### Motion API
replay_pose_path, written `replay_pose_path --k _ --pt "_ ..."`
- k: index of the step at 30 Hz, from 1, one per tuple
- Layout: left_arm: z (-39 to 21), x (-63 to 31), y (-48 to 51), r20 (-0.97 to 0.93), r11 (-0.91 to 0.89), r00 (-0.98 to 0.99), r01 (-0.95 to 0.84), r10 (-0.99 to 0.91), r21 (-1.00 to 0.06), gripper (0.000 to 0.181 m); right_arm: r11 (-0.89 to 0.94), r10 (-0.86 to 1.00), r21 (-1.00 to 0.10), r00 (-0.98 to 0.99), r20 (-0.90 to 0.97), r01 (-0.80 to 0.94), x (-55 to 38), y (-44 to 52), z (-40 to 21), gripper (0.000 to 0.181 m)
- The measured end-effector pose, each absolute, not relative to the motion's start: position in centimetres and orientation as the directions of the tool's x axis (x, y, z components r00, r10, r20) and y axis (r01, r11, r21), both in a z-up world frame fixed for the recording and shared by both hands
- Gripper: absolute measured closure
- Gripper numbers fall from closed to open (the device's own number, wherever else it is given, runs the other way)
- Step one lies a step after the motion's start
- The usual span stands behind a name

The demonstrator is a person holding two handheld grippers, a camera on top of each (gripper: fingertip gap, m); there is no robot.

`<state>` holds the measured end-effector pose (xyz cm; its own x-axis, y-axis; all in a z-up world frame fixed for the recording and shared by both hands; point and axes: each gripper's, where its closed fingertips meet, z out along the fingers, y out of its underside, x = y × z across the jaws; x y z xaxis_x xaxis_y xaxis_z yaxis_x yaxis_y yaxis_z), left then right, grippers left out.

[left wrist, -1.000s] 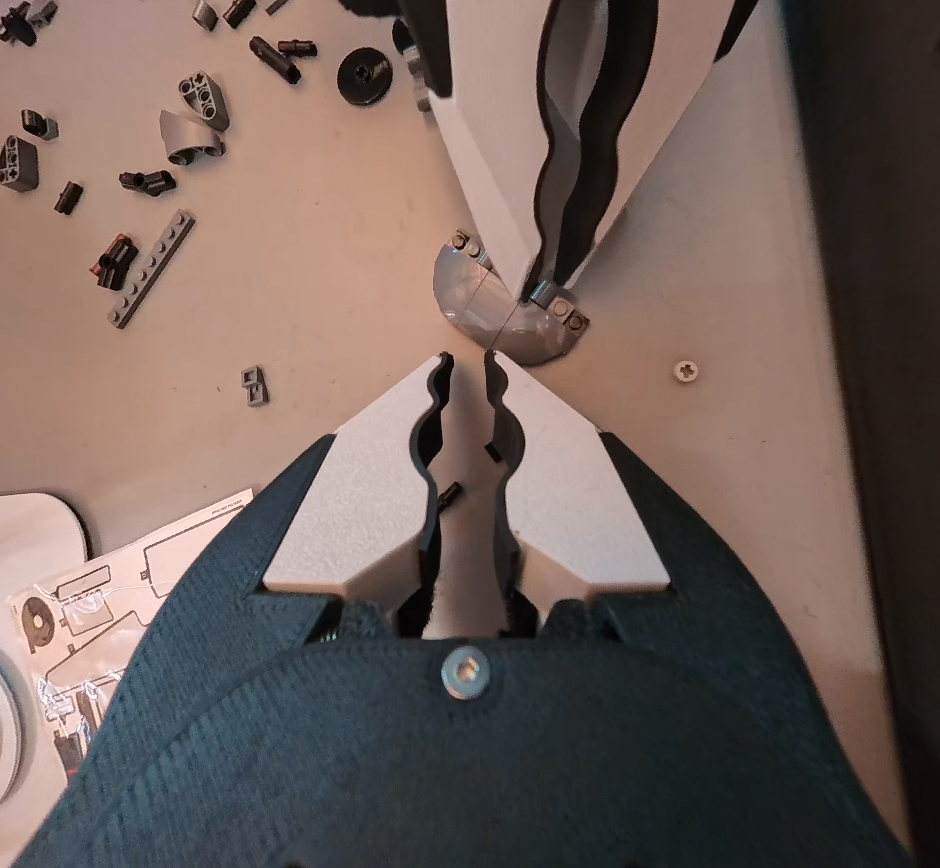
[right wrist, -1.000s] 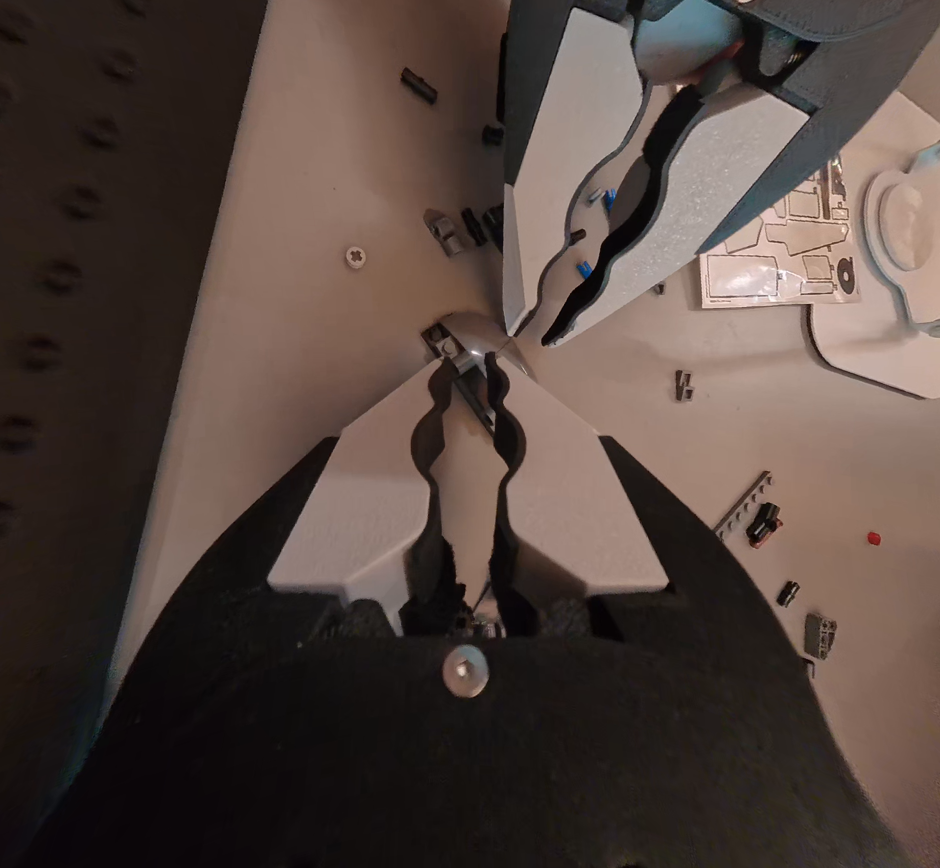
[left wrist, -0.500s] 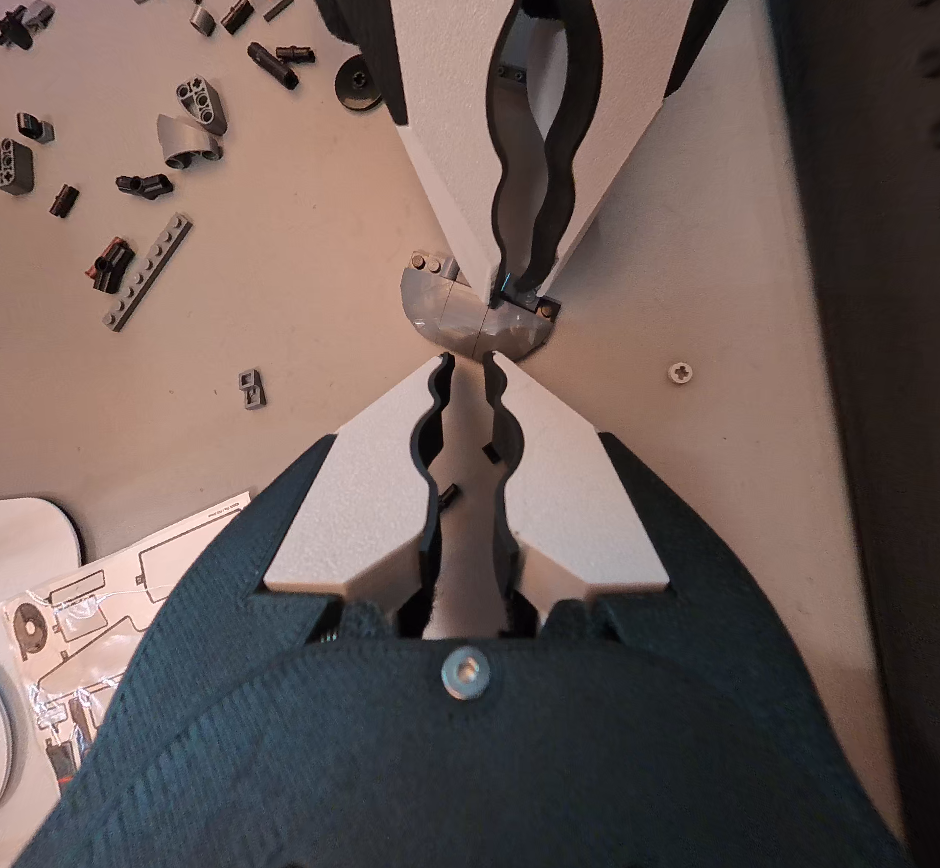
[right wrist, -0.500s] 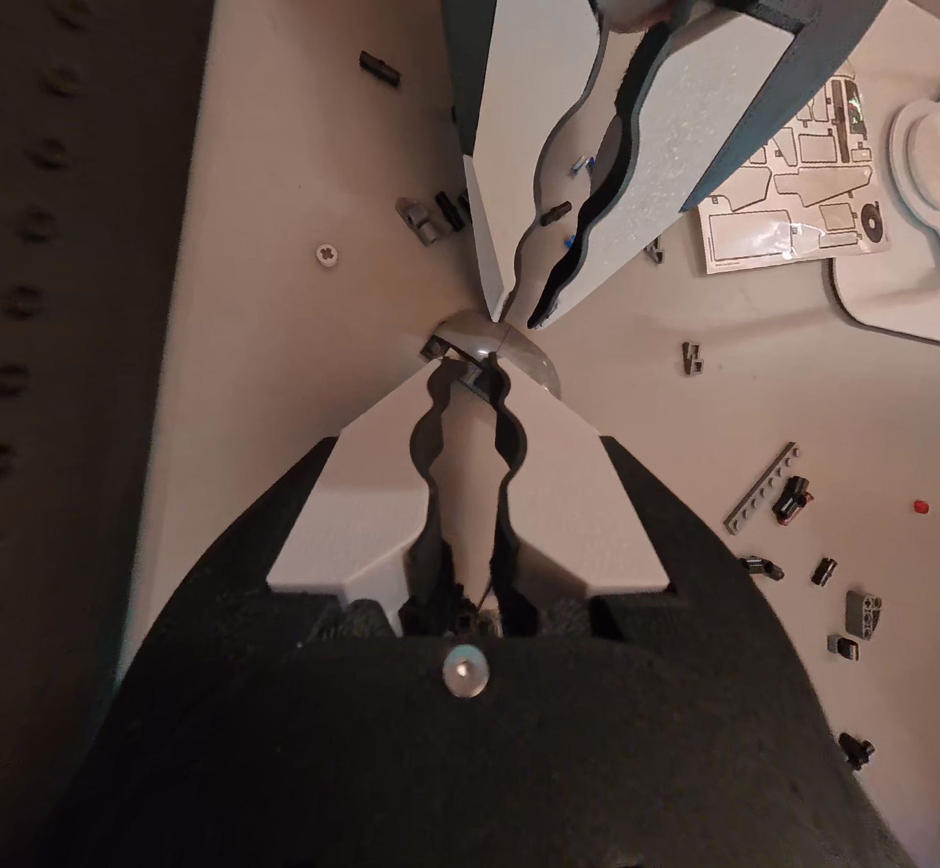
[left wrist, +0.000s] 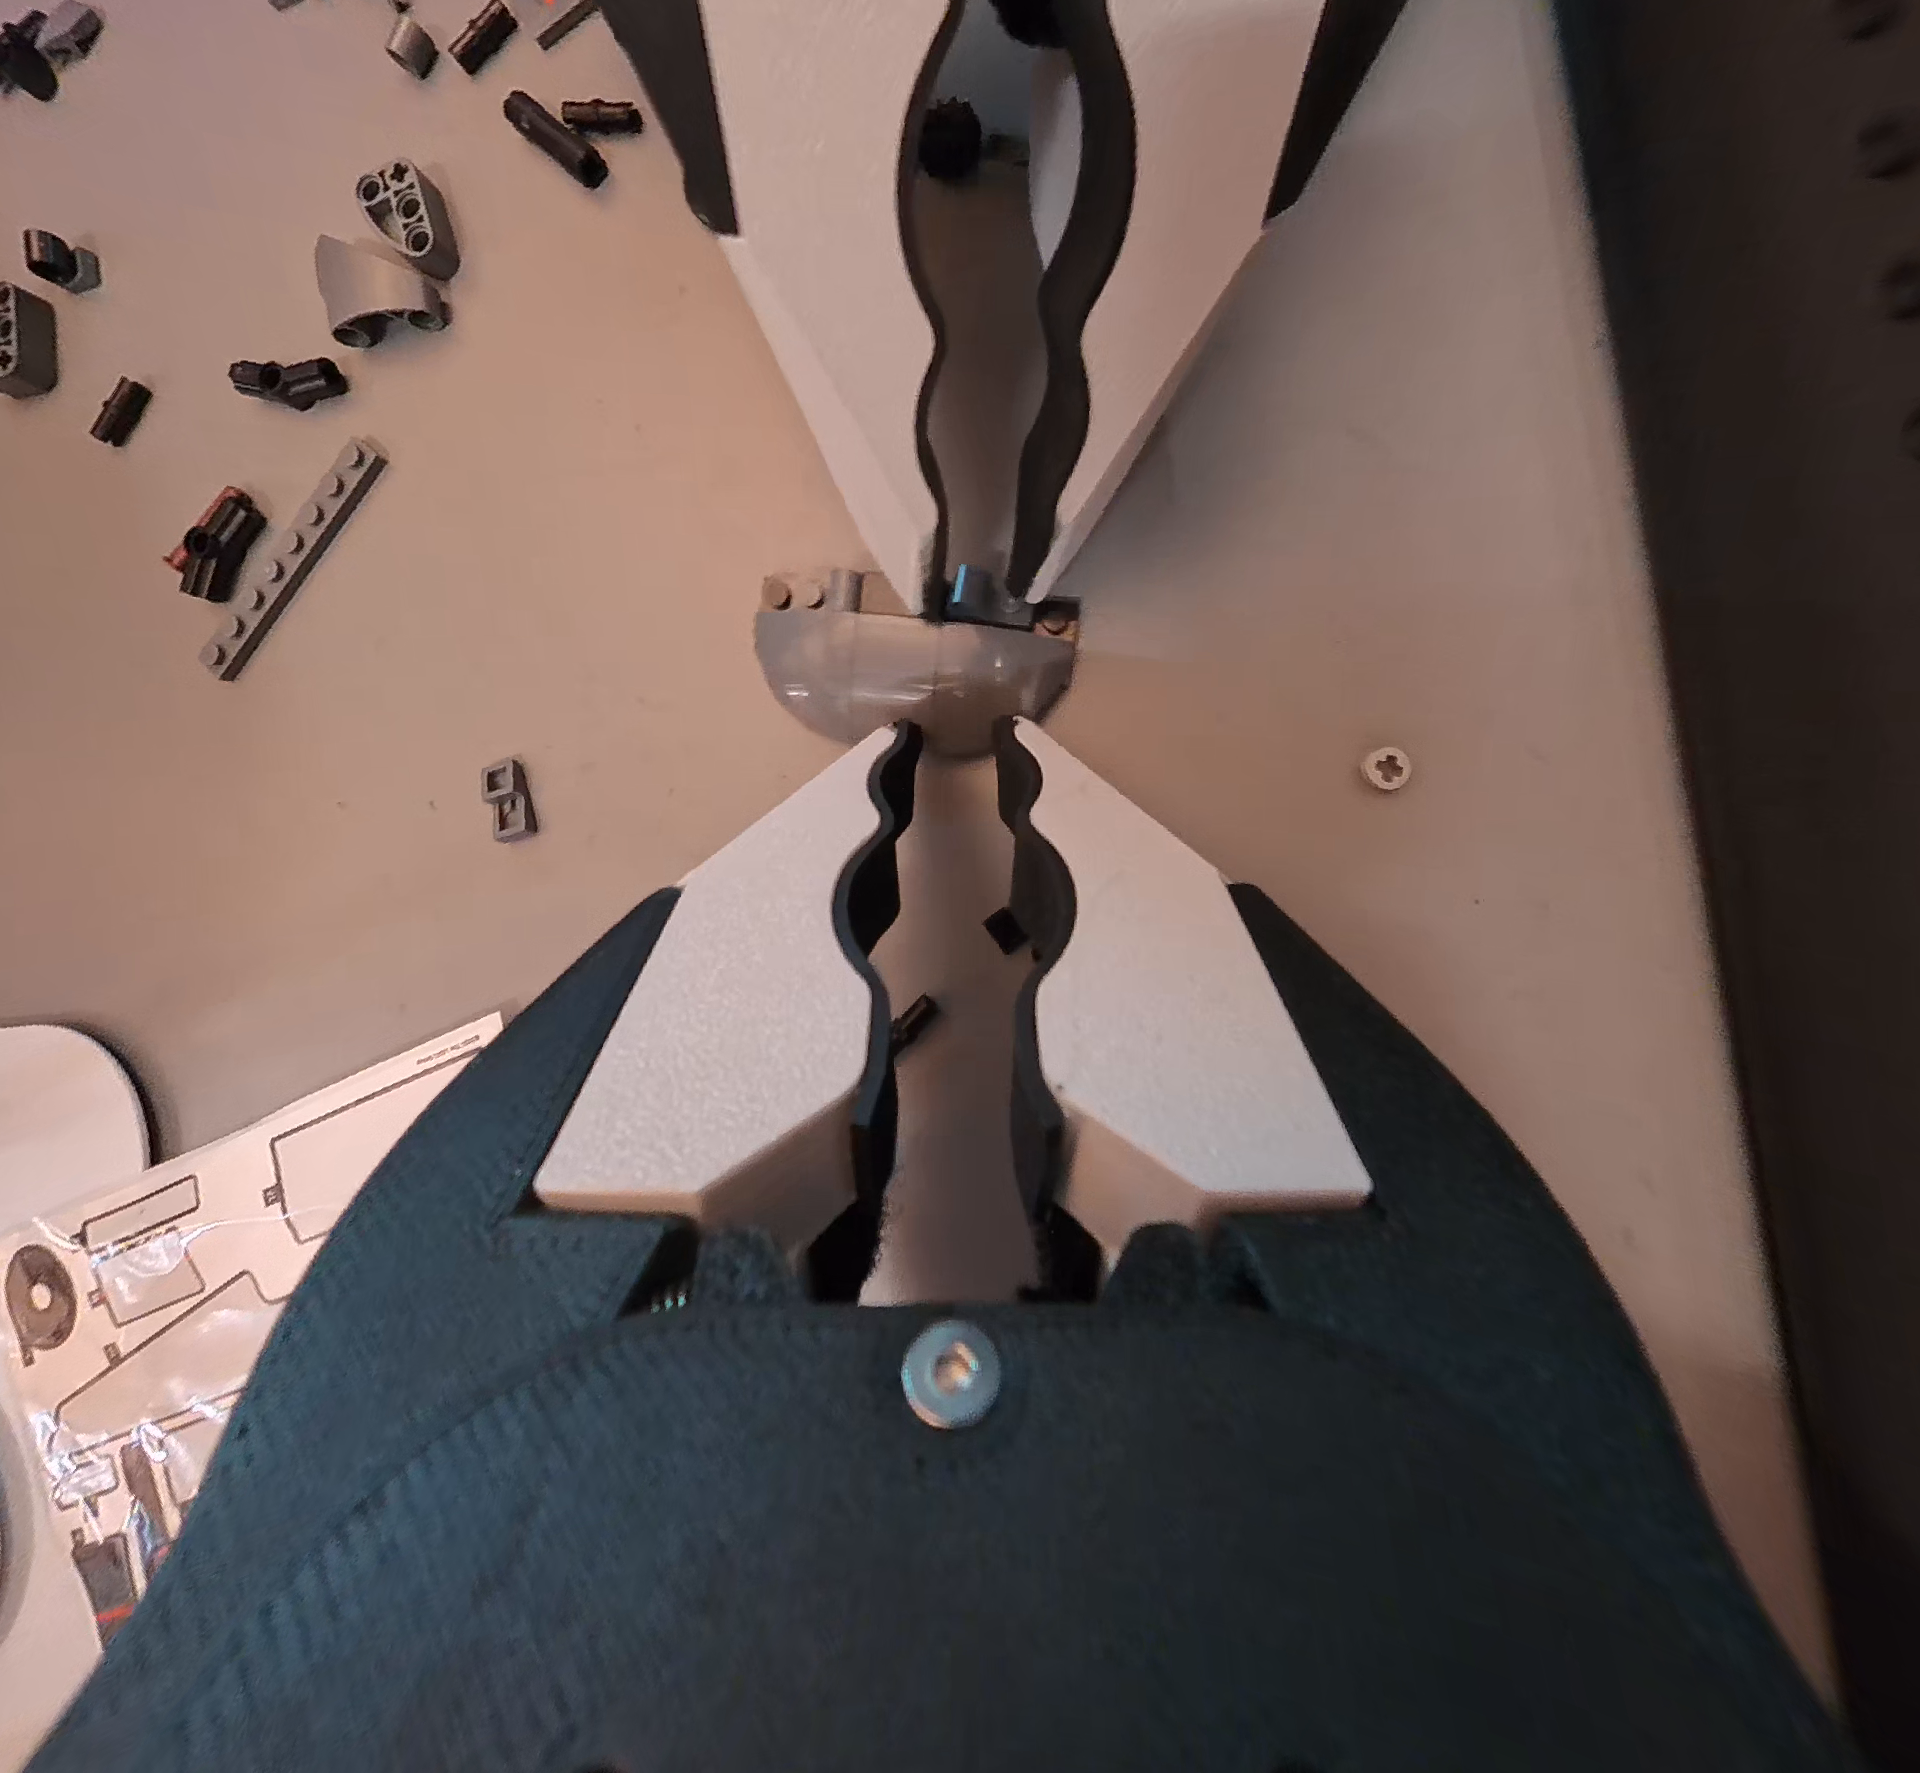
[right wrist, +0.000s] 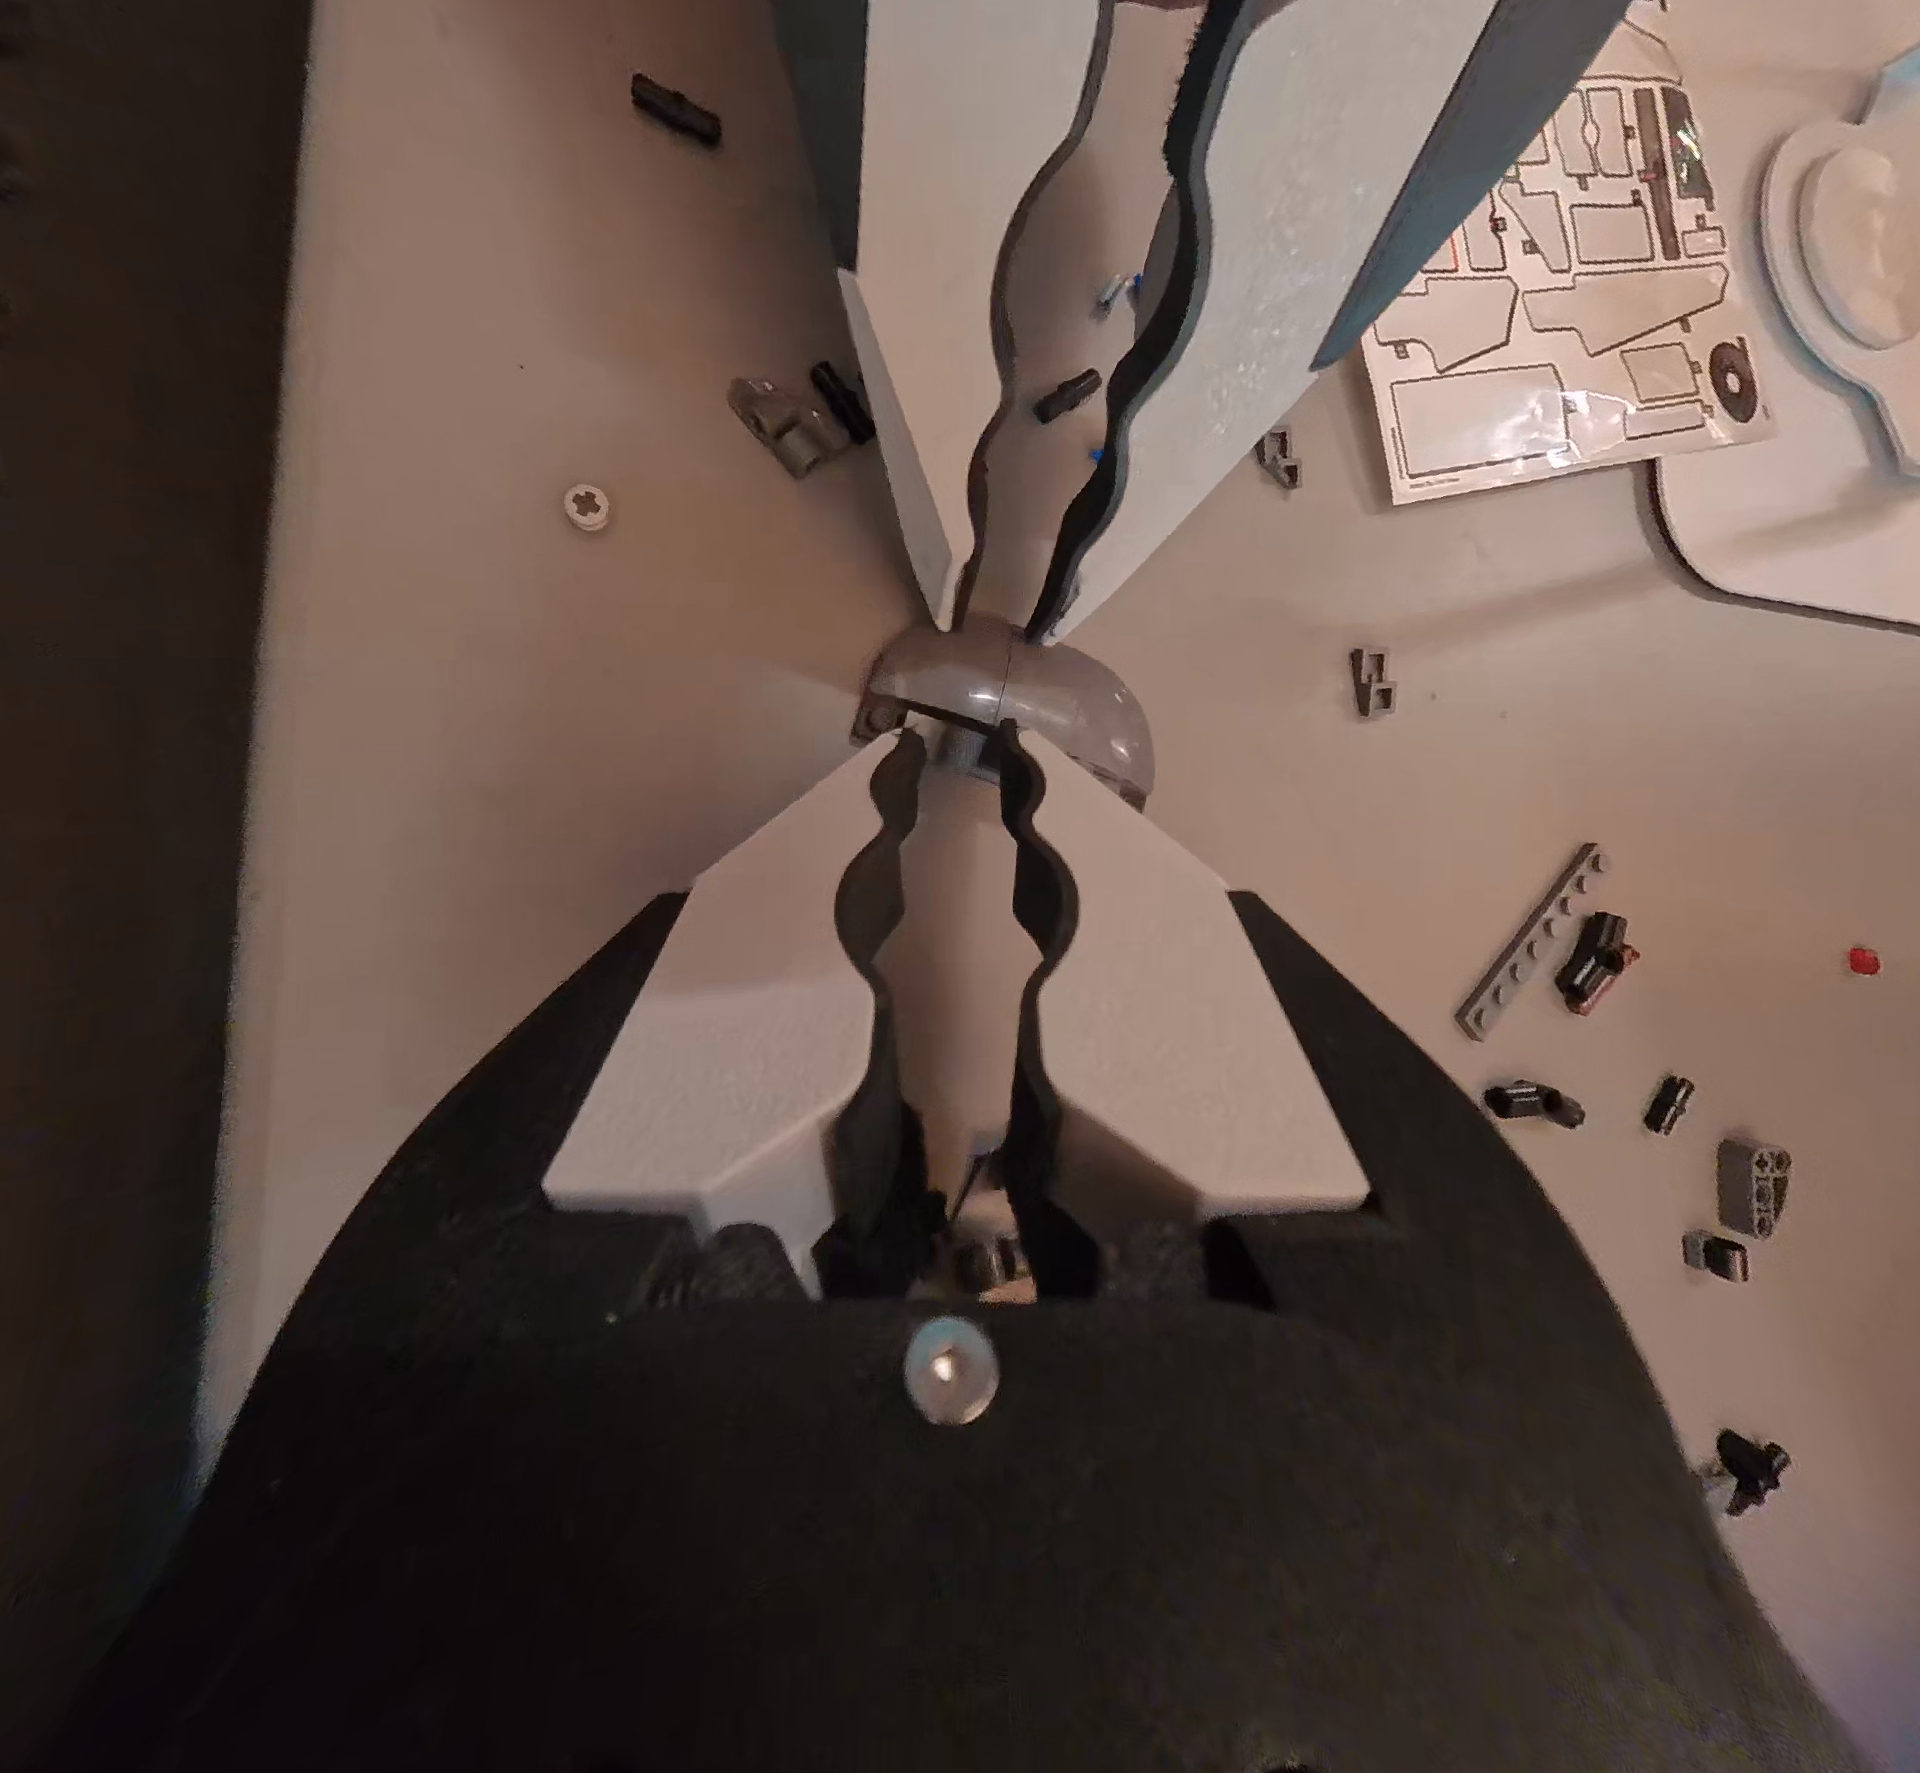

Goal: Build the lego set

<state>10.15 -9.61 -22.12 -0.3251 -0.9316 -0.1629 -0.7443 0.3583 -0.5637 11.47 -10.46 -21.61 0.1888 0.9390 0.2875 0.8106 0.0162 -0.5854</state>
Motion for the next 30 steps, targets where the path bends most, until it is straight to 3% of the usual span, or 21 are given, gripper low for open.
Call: replay_pose_path --k 30 --pt "-22.11 10.68 -9.06 -0.166 0.348 -0.311 -0.738 -0.936 -0.578 0.165 -0.029 0.928 -0.582 0.238 0.286 0.813 11.85 -9.63 -21.58 0.179"
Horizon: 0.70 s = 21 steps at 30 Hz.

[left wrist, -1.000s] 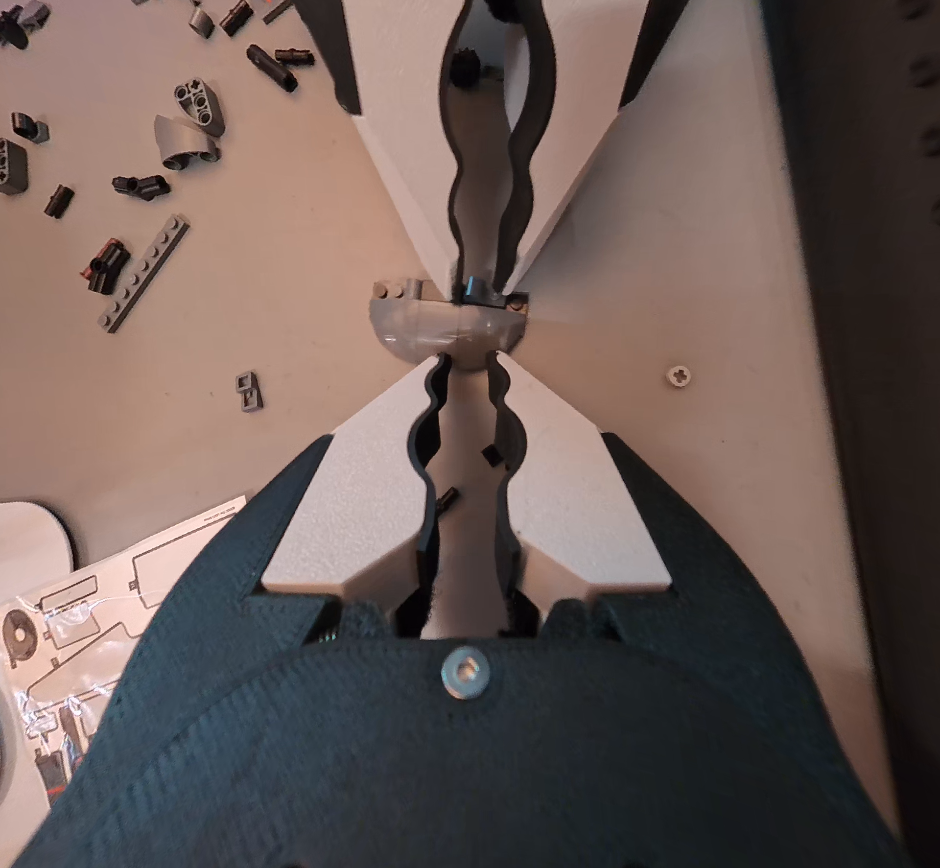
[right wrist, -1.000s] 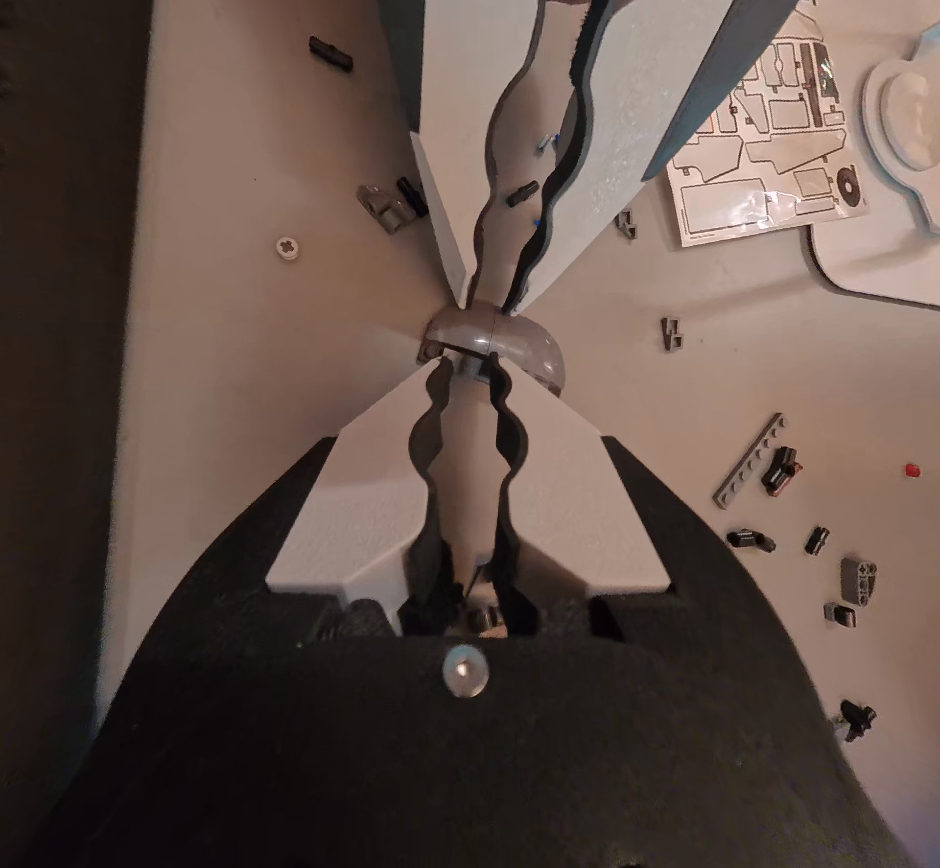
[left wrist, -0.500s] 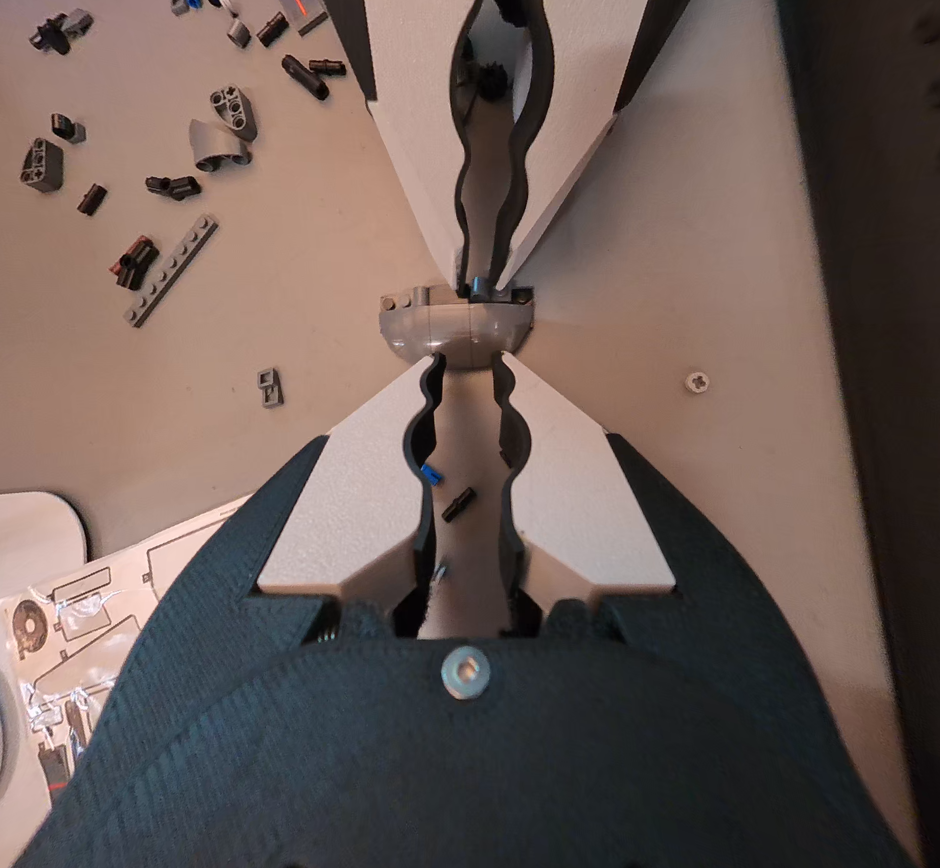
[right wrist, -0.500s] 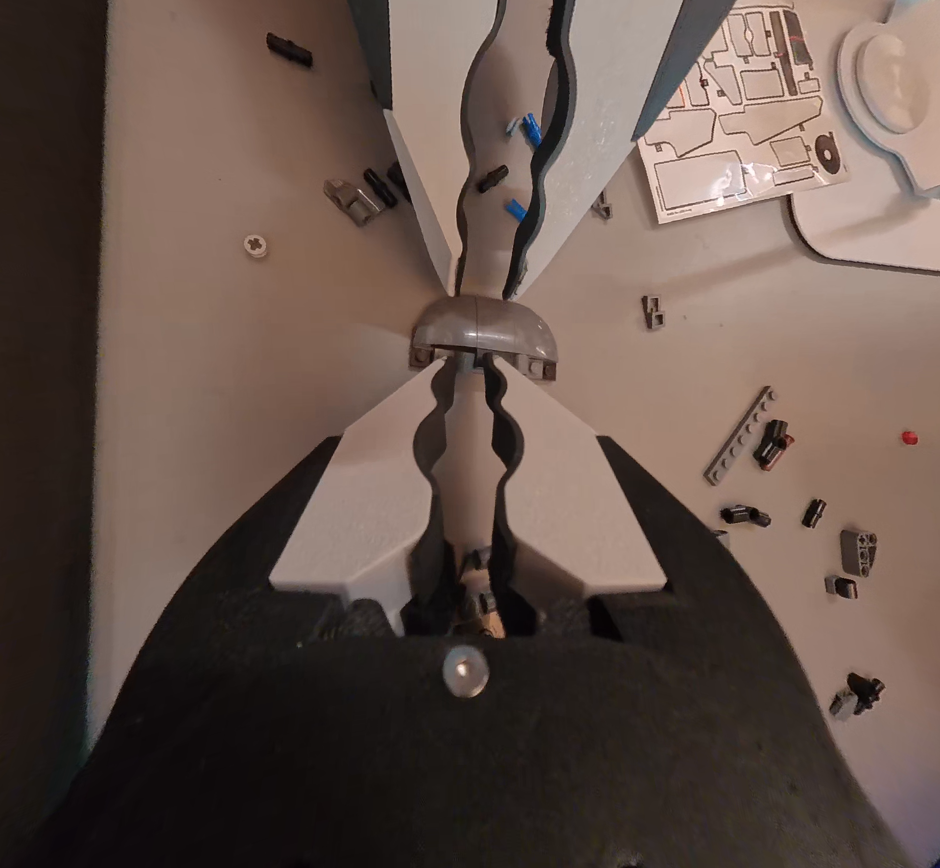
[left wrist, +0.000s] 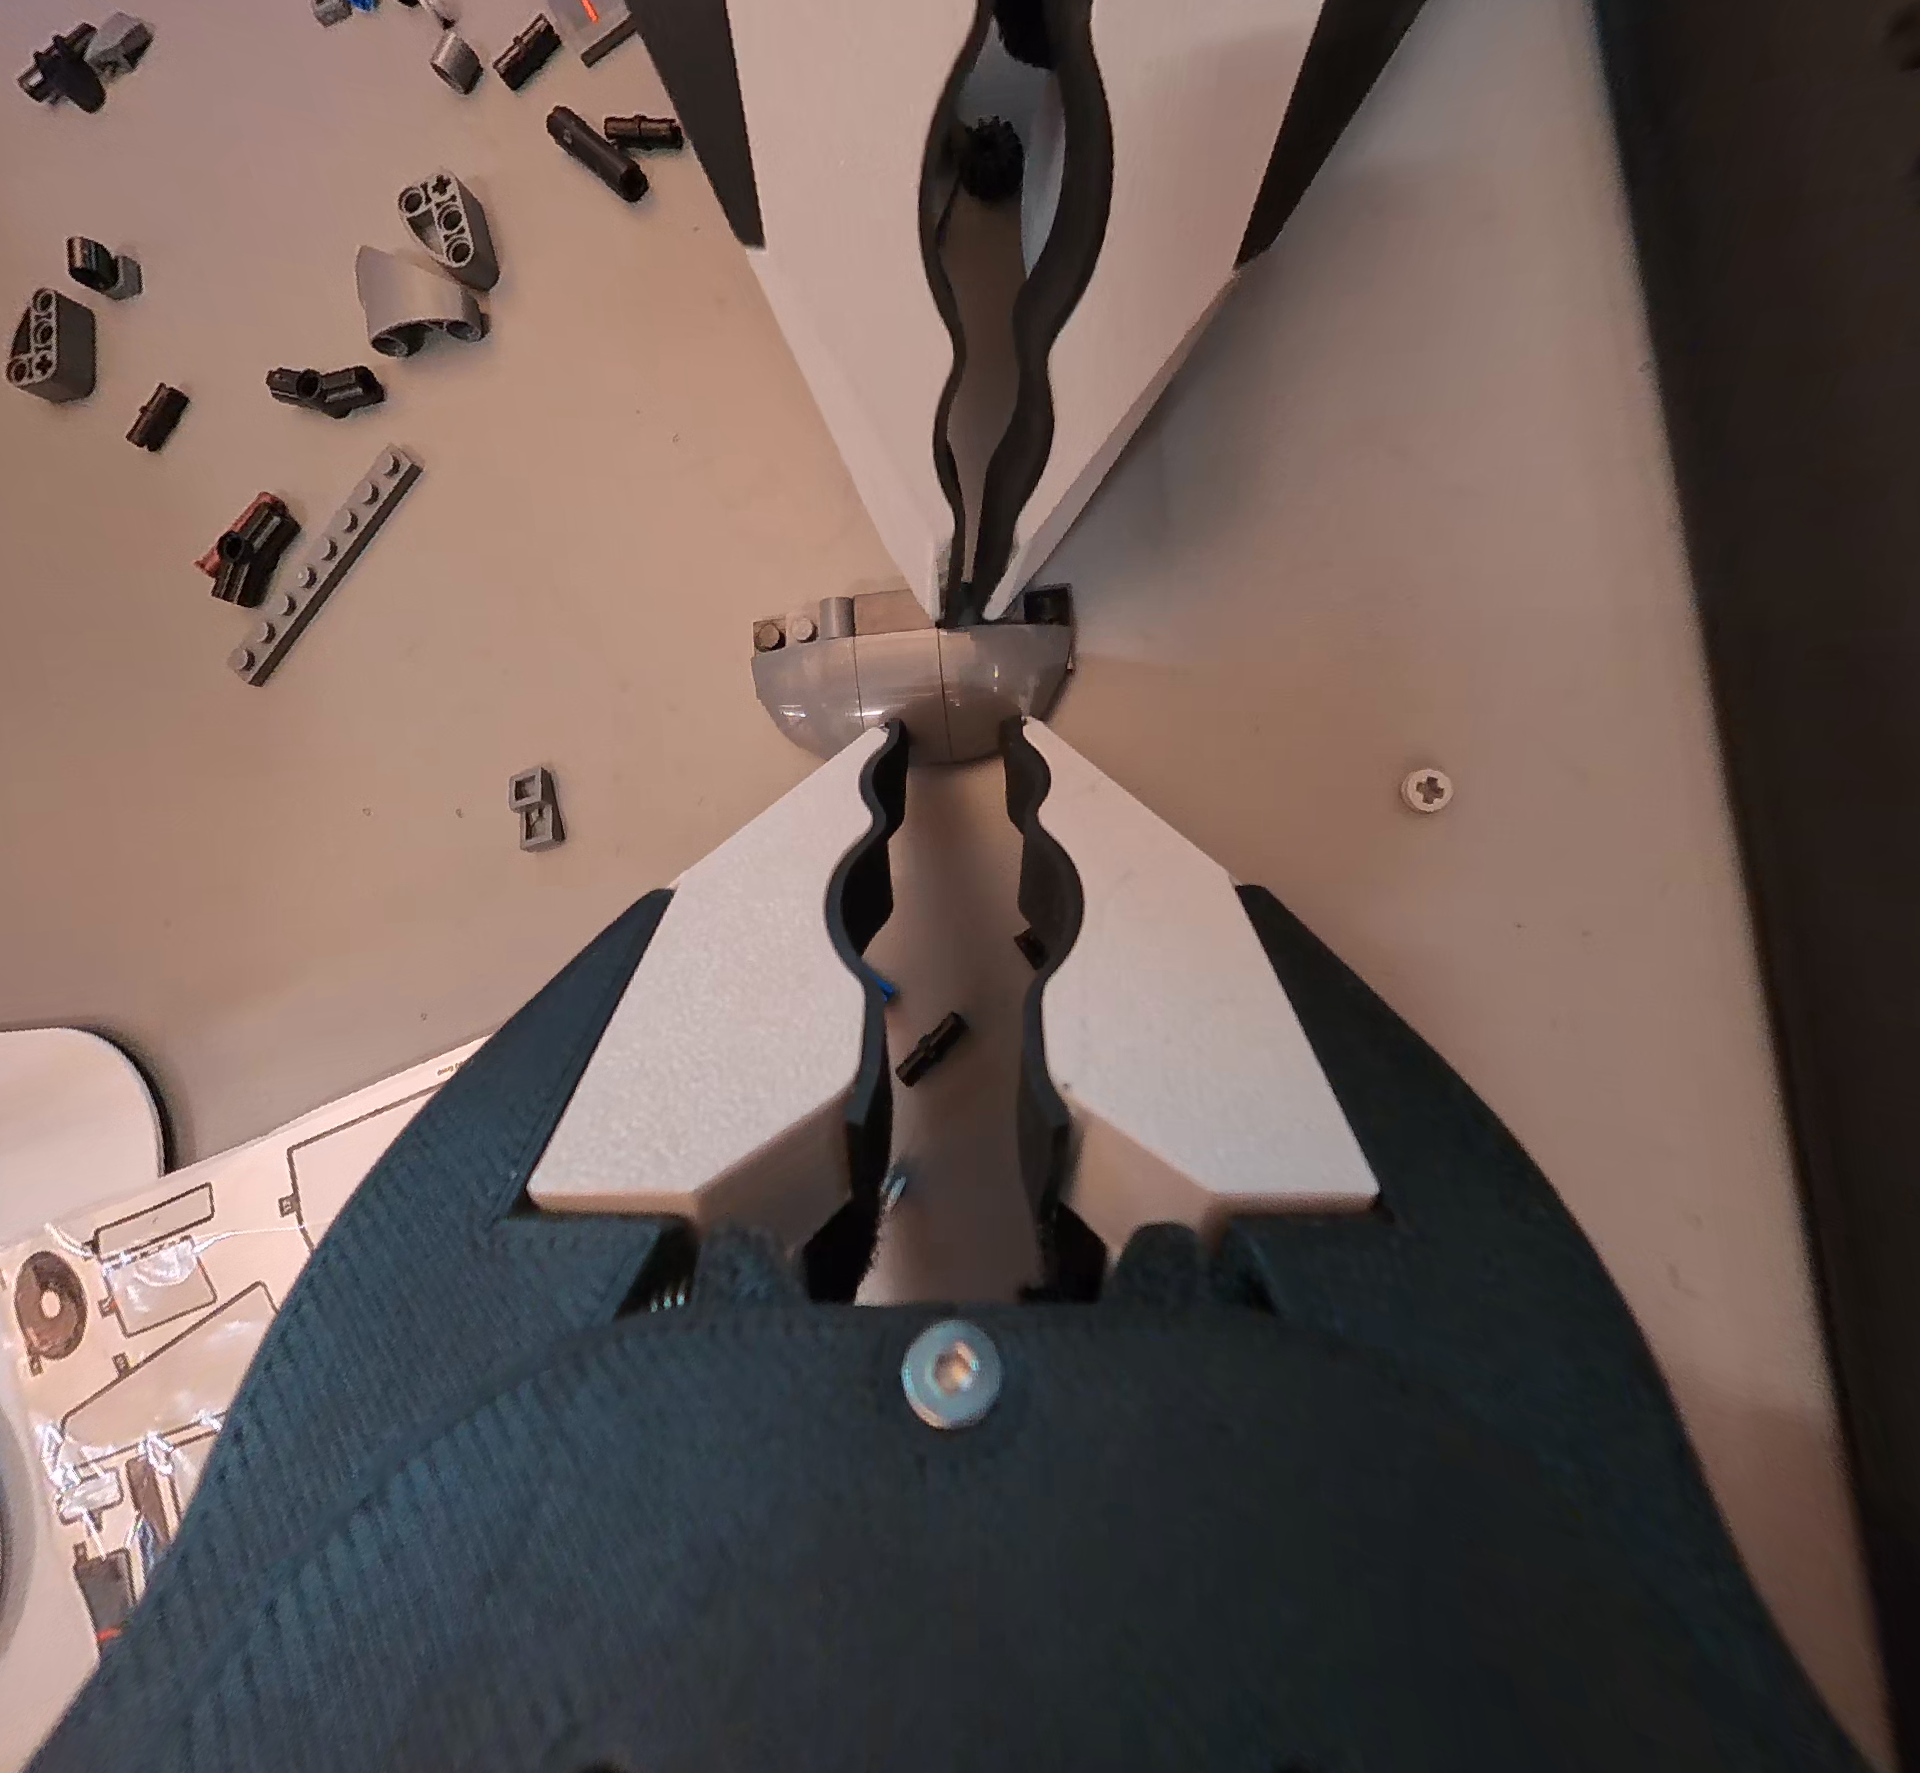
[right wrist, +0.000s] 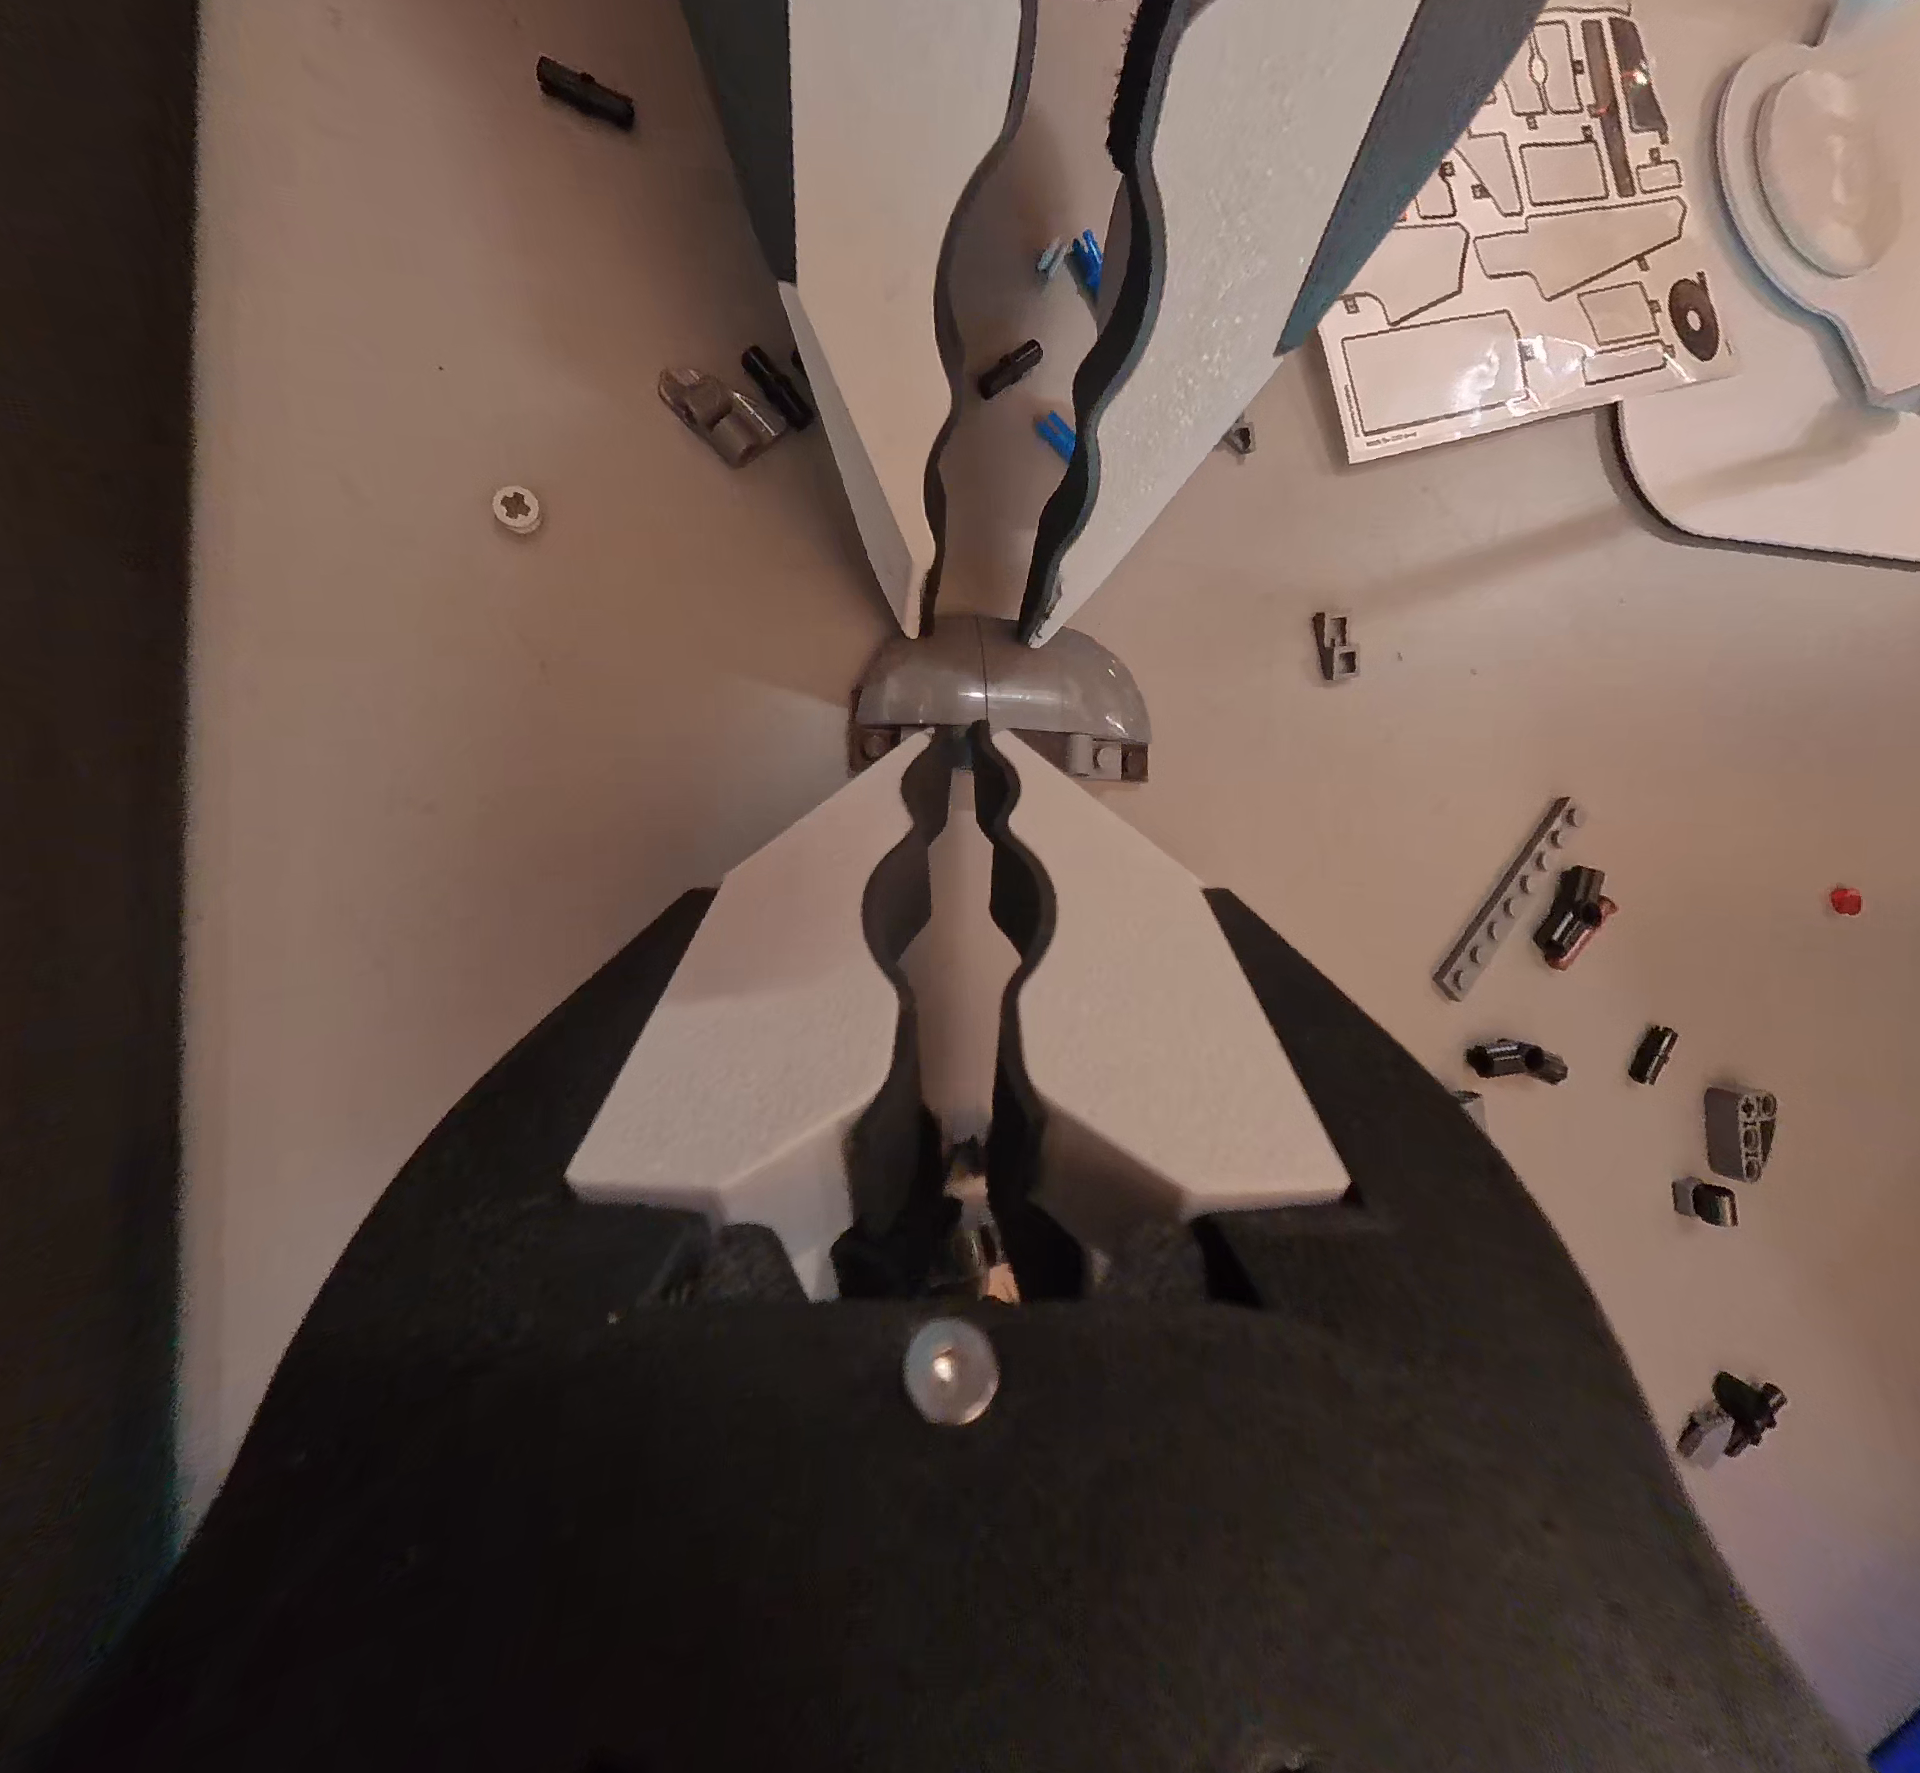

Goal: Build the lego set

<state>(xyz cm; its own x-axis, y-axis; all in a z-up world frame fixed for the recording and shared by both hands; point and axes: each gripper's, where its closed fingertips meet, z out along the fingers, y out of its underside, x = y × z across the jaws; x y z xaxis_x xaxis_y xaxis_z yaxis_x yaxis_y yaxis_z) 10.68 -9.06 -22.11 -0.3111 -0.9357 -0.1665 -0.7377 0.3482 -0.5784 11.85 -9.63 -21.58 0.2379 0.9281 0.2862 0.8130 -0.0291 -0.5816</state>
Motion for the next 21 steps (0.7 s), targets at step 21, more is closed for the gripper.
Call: replay_pose_path --k 21 --pt "-22.20 10.50 -8.78 -0.184 0.360 -0.312 -0.740 -0.932 -0.568 0.169 -0.106 0.929 -0.627 0.303 0.215 0.772 12.10 -9.57 -21.00 0.181"
